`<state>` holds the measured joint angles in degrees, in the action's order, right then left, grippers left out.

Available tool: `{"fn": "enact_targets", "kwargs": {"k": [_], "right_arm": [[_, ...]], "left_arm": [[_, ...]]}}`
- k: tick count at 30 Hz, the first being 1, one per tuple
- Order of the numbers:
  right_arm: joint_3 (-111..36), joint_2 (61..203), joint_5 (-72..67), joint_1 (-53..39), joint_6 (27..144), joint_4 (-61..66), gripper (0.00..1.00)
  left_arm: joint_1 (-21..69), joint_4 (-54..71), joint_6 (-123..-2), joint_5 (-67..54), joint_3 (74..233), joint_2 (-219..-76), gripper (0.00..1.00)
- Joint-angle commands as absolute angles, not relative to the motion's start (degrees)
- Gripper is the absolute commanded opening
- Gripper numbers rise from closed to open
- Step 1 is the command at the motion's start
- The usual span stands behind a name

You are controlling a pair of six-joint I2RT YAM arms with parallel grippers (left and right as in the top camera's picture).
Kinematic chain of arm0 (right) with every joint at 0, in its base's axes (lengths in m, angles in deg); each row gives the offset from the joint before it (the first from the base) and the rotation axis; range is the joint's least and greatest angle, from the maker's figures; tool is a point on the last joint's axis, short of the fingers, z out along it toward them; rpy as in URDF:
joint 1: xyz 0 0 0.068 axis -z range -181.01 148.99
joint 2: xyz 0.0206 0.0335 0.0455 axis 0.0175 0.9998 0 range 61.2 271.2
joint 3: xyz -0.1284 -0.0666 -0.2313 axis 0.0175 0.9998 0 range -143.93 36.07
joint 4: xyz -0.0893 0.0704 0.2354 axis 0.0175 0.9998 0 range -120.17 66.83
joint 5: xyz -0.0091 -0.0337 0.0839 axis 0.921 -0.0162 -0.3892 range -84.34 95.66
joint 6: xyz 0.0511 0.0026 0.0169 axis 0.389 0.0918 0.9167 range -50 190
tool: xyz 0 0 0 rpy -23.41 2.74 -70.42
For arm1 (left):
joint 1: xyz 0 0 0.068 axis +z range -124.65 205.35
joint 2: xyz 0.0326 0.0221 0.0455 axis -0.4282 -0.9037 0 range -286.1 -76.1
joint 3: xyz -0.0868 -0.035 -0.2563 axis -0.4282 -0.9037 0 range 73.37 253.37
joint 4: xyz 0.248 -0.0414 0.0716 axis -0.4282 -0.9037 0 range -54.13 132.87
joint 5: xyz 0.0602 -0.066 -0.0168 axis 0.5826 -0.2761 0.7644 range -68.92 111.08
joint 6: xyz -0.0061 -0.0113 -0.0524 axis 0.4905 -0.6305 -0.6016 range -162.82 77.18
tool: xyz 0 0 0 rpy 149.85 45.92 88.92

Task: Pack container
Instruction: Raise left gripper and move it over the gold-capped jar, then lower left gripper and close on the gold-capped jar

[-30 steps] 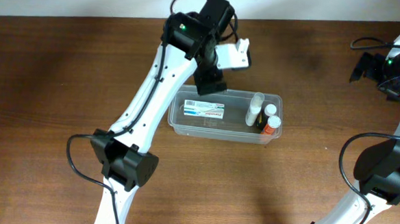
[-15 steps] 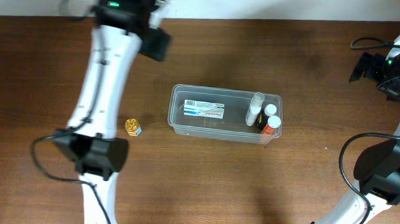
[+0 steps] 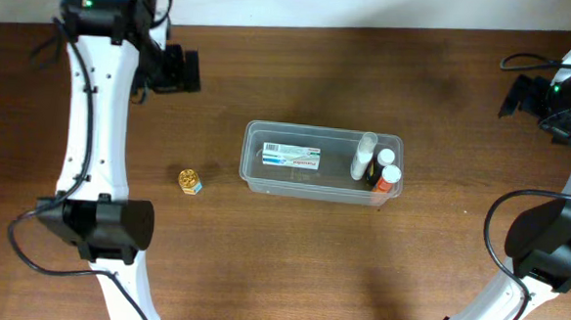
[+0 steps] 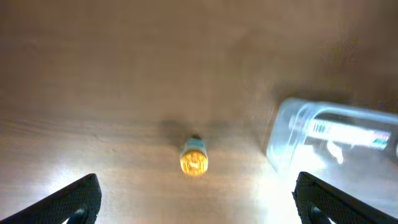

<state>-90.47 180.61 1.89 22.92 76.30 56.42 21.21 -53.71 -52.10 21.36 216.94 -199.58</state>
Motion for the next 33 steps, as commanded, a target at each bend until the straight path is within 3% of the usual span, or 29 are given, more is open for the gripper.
{"fn": "enact_targets", "kwargs": {"k": [1, 15, 26, 33], "right_arm": [[-91.46, 179.63, 1.78, 22.81, 76.94, 56.4, 0.98], [-91.46, 179.63, 1.78, 22.81, 76.94, 56.37, 0.98], [-91.46, 179.63, 1.78, 22.81, 76.94, 56.4, 0.98], [-91.46, 179.63, 1.78, 22.81, 76.94, 56.37, 0.99]], "left_arm": [[21.74, -53.86, -52.45, 19.76, 207.08, -194.68, 0.99], [21.78, -51.67, -53.04, 19.76, 187.19, -191.05, 0.99], [21.78, -34.8, -53.1, 18.67, 169.58, -191.16, 0.99], [21.78, -31.67, -59.16, 18.89, 164.46, -191.27, 0.99]]}}
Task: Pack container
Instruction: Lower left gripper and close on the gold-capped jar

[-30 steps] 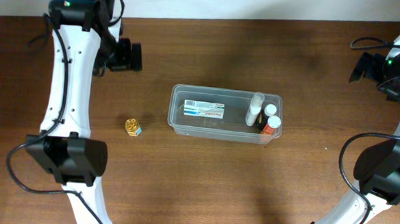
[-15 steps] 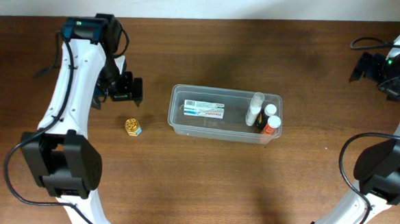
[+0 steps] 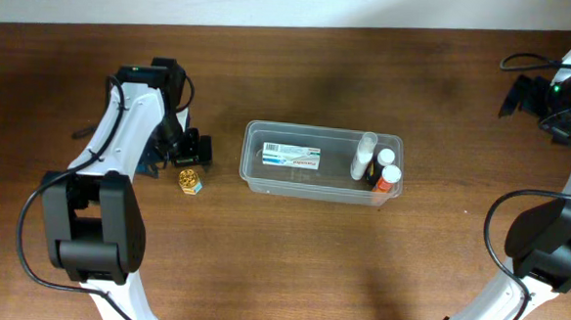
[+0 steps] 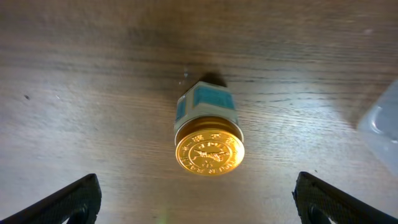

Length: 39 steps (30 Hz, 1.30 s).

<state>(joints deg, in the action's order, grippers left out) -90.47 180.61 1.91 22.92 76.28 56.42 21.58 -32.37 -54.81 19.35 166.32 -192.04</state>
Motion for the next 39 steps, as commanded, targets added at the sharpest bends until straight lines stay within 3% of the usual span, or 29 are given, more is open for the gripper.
{"fn": "enact_targets", "kwargs": {"k": [1, 11, 39], "right_arm": [[-91.46, 179.63, 1.78, 22.81, 76.94, 56.4, 0.98], [-91.46, 179.63, 1.78, 22.81, 76.94, 56.4, 0.98], [-91.46, 179.63, 1.78, 22.81, 76.94, 56.4, 0.98]], "left_arm": [[21.78, -31.32, -60.47, 18.89, 163.92, -191.27, 0.99], [21.78, -27.98, -68.12, 18.91, 160.24, -191.27, 0.99], [21.78, -19.17, -68.03, 19.37, 154.56, -191.47, 0.99]]}}
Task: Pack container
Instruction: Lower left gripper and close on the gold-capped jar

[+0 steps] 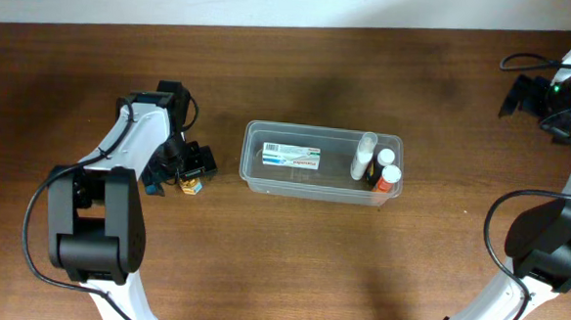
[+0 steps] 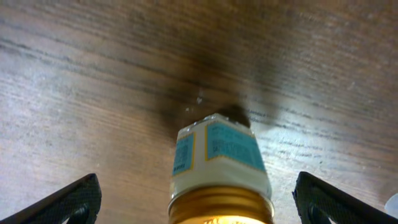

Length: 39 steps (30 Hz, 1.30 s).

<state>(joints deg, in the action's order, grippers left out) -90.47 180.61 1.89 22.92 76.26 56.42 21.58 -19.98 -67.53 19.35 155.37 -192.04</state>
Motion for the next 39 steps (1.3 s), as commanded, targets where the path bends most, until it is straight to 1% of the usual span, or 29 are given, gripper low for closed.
{"fn": "enact_targets", "kwargs": {"k": [1, 9, 12, 14, 15, 19, 21, 24, 30, 39], "right_arm": [[-91.46, 179.63, 1.78, 22.81, 76.94, 56.4, 0.99], [-91.46, 179.63, 1.78, 22.81, 76.94, 56.4, 0.98], [-91.46, 179.63, 1.78, 22.81, 76.94, 56.4, 0.98], [-91.46, 179.63, 1.78, 22.81, 76.94, 56.4, 0.98], [-91.46, 179.63, 1.78, 22.81, 76.94, 56.4, 0.98], [-91.46, 179.63, 1.78, 22.81, 76.94, 56.4, 0.98], [-91.46, 179.63, 1.78, 22.81, 76.94, 56.4, 0.99], [-91.46, 179.63, 1.78, 22.81, 76.94, 56.4, 0.98], [-91.46, 179.63, 1.78, 22.81, 76.94, 56.4, 0.98], [-91.46, 179.63, 1.78, 22.81, 76.94, 56.4, 0.98]], "left_arm": [[21.78, -18.71, -68.01, 19.37, 154.26, -191.47, 0.99], [21.78, -17.58, -68.01, 19.37, 152.99, -191.49, 1.0], [21.78, -17.34, -68.03, 19.37, 152.99, -191.49, 0.98], [21.78, -17.14, -68.03, 19.35, 152.99, -191.49, 0.78], [21.78, -17.16, -68.03, 19.35, 152.99, -191.49, 0.76], [21.78, -17.16, -68.03, 19.35, 152.99, -191.49, 0.73], [21.78, -17.16, -68.03, 19.35, 152.92, -191.49, 0.66], [21.76, -17.16, -68.03, 19.35, 152.9, -191.49, 0.6], [21.78, -17.14, -68.03, 19.32, 152.9, -191.49, 0.51], [21.78, -17.07, -68.03, 19.37, 152.9, -191.49, 0.49]]}}
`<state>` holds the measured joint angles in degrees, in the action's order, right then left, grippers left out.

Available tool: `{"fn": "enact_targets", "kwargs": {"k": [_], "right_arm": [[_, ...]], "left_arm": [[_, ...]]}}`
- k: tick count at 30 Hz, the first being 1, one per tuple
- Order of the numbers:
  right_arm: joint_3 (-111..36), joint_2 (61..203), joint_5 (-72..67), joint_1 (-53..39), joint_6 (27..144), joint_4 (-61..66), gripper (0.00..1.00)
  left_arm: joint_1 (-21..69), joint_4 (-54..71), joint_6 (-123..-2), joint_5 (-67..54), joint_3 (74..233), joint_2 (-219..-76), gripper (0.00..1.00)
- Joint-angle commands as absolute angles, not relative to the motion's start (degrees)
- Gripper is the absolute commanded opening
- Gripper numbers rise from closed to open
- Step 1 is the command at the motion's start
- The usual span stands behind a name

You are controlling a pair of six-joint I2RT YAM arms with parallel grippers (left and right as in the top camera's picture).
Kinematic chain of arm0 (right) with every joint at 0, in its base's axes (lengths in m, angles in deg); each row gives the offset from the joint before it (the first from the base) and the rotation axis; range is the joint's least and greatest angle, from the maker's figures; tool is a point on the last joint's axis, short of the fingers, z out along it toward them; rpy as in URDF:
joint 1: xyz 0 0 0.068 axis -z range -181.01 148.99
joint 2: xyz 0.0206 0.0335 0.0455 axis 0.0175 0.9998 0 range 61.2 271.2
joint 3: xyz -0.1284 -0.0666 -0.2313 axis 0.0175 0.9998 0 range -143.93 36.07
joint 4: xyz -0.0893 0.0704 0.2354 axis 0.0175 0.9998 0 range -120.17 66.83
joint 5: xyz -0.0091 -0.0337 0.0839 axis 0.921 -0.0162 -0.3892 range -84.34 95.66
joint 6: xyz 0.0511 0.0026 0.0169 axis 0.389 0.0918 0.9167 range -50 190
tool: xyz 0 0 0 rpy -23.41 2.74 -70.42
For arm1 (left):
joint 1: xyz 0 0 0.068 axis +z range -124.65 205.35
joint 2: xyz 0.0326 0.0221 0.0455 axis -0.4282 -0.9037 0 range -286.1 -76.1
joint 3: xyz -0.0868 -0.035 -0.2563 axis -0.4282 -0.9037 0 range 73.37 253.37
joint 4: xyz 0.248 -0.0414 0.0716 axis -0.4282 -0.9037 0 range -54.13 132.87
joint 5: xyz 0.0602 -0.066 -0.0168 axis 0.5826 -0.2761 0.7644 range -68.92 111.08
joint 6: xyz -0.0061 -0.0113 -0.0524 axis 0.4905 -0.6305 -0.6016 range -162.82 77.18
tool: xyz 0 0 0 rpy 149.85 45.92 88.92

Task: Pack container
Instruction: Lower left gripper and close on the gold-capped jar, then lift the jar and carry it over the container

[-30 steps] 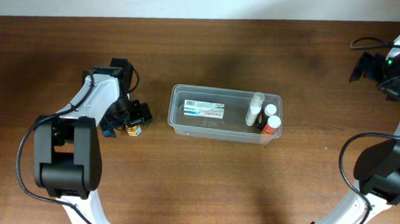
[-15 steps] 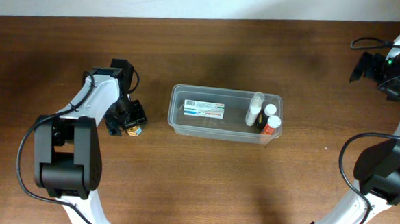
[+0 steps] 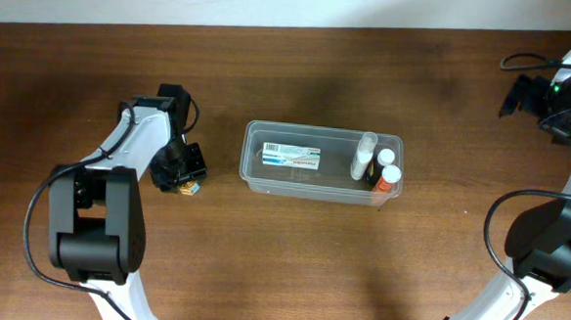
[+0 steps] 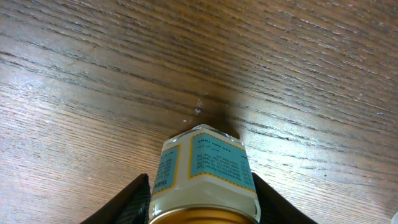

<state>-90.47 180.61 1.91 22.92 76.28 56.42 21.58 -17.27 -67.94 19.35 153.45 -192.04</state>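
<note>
A small jar with a gold lid and a blue-and-white label (image 4: 204,171) stands on the wooden table, left of the clear plastic container (image 3: 321,162). My left gripper (image 3: 181,172) is down over the jar (image 3: 192,185), its black fingers (image 4: 127,202) pressed against both sides of the jar: shut on it. Inside the container lie a flat blue-and-white box (image 3: 292,156), a white tube (image 3: 364,154) and a small orange-and-white bottle (image 3: 386,177). My right gripper (image 3: 524,94) is held high at the far right edge, its jaws unclear.
The wooden table (image 3: 290,268) spreads around the container. My left arm (image 3: 129,152) curves from its base at the lower left. The right arm's cable (image 3: 530,63) hangs at the upper right corner.
The left gripper's fingers, wide apart at the frame's corners before, have closed in against both sides of the gold-lidded jar. The jar stays on the table. The right arm is unchanged.
My left gripper was open, high at the back left, with the jar far below. Then it was lower beside the jar, then right over it with fingers still wide. Now the fingers grip the jar on the table.
</note>
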Motion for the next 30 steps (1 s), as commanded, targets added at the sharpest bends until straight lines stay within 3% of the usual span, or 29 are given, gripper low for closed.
{"fn": "enact_targets", "kwargs": {"k": [1, 17, 30], "right_arm": [[-91.46, 179.63, 1.78, 22.81, 76.94, 56.37, 0.98], [-91.46, 179.63, 1.78, 22.81, 76.94, 56.37, 0.98], [-91.46, 179.63, 1.78, 22.81, 76.94, 56.4, 0.98]], "left_arm": [[21.78, -17.03, -68.01, 19.37, 152.9, -191.49, 0.48], [21.78, -16.64, -66.28, 19.37, 152.9, -191.49, 0.34], [21.78, -17.86, -60.38, 19.35, 157.69, -191.45, 0.33]]}}
